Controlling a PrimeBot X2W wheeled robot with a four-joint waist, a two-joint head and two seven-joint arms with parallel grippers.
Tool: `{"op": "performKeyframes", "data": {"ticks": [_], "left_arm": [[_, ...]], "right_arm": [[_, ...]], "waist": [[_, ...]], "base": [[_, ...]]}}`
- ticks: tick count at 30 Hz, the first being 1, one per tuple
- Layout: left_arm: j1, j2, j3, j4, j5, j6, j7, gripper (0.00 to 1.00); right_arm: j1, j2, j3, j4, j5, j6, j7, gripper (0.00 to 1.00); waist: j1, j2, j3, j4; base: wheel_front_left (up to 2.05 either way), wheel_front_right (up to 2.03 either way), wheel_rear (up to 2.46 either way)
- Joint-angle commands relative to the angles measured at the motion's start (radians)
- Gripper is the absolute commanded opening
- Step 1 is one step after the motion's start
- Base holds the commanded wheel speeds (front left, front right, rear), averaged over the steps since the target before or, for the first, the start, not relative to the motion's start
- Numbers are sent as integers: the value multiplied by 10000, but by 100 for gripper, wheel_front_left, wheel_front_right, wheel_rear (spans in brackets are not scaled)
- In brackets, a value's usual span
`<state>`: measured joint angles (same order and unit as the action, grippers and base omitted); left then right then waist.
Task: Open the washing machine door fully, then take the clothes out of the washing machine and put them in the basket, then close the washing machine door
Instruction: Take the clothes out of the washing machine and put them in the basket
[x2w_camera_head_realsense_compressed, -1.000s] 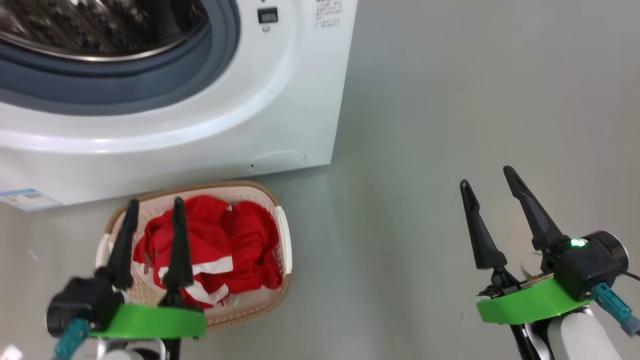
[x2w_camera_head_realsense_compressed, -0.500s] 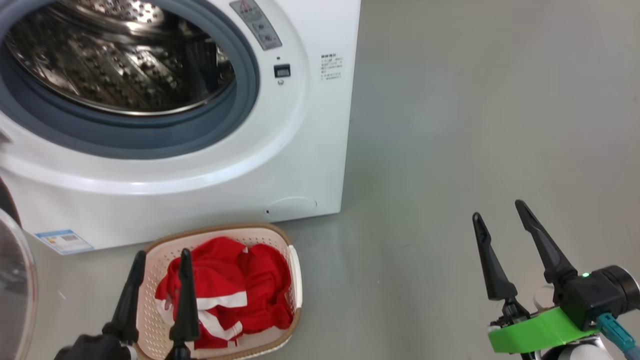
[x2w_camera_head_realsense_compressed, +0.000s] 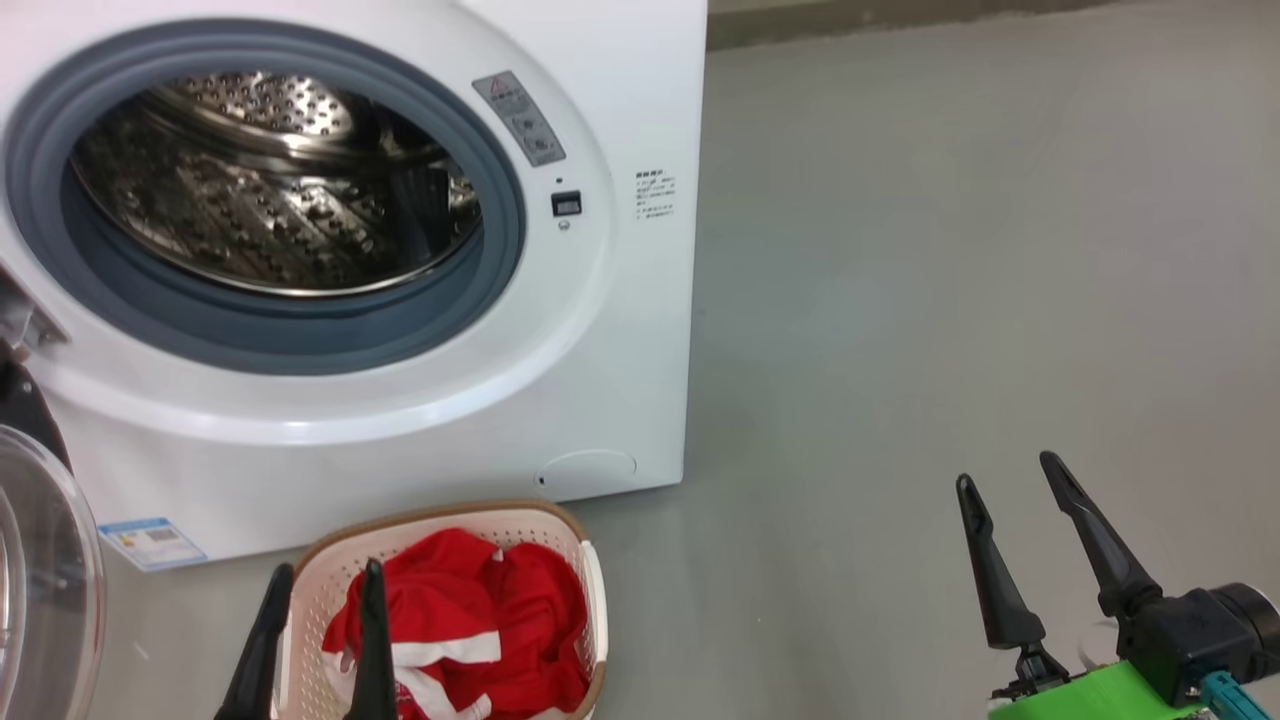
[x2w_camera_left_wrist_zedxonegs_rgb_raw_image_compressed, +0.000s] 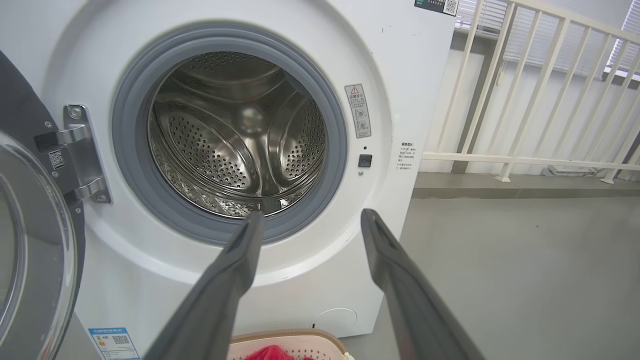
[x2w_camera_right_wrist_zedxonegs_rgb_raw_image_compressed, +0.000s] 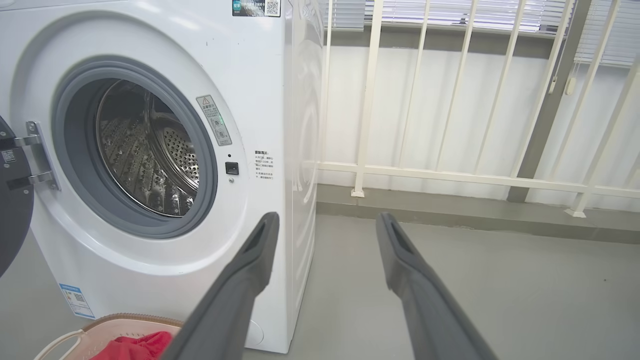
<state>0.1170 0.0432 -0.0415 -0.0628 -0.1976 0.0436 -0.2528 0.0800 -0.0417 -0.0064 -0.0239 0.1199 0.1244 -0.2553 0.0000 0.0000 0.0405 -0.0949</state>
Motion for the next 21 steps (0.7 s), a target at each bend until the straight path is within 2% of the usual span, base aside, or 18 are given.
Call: {"op": "performKeyframes", "data": {"ticks": [1, 21], "left_arm": [[-36, 82, 373, -178, 158, -33, -90, 100], [275, 80, 449, -71, 456, 28, -90, 100]], "right_arm": [[-78, -85, 176, -263, -52, 63, -65, 100], [299, -85, 100, -486, 59, 63, -65, 100]], "waist": [[0, 0, -281, -123], [0, 0, -603, -10]], "base": [[0, 0, 0], [0, 0, 0]]}}
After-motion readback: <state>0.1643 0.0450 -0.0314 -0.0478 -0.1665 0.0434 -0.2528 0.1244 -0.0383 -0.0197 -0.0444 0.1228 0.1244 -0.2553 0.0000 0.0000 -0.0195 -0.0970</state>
